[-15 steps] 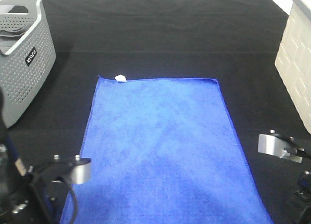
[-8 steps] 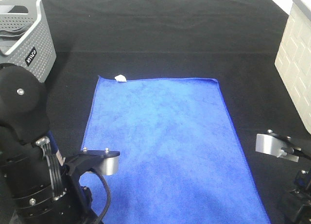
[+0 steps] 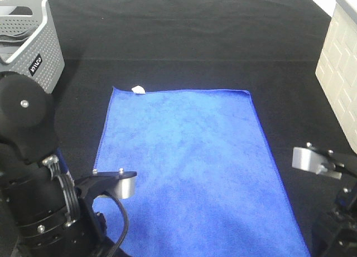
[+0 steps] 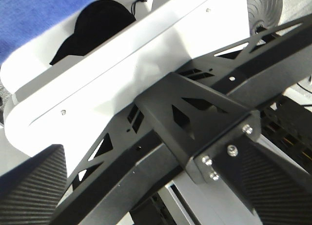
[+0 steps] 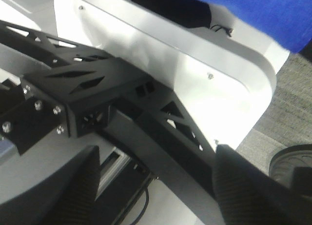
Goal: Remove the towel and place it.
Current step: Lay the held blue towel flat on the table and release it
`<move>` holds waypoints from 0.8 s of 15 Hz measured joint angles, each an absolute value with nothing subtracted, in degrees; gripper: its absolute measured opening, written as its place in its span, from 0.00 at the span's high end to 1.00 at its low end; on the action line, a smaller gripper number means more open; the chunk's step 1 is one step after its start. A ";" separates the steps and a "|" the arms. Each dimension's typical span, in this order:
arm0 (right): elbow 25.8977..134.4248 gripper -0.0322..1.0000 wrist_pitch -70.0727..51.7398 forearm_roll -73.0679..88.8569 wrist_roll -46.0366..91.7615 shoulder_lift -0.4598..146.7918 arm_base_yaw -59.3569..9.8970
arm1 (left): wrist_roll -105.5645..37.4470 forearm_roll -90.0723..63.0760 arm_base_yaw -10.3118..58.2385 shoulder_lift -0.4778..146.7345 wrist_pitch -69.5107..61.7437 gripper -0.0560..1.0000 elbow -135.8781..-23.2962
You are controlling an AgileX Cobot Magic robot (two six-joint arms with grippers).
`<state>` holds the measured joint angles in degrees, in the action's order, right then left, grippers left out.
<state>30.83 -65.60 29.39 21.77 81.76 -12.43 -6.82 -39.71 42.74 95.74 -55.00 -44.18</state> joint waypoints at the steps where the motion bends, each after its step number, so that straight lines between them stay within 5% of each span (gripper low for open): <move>1: 31.80 0.36 -64.80 28.76 20.34 81.82 -12.43 | -6.82 -39.71 42.74 95.74 -55.29 0.09 -45.15; 6: 41.83 0.36 -55.92 23.95 11.00 81.99 -12.43 | -7.96 -33.40 40.39 95.80 -59.13 0.09 -55.23; 12: 64.69 0.33 -54.55 13.92 5.04 88.92 -12.38 | -15.47 -28.53 21.03 97.80 -60.85 0.09 -70.13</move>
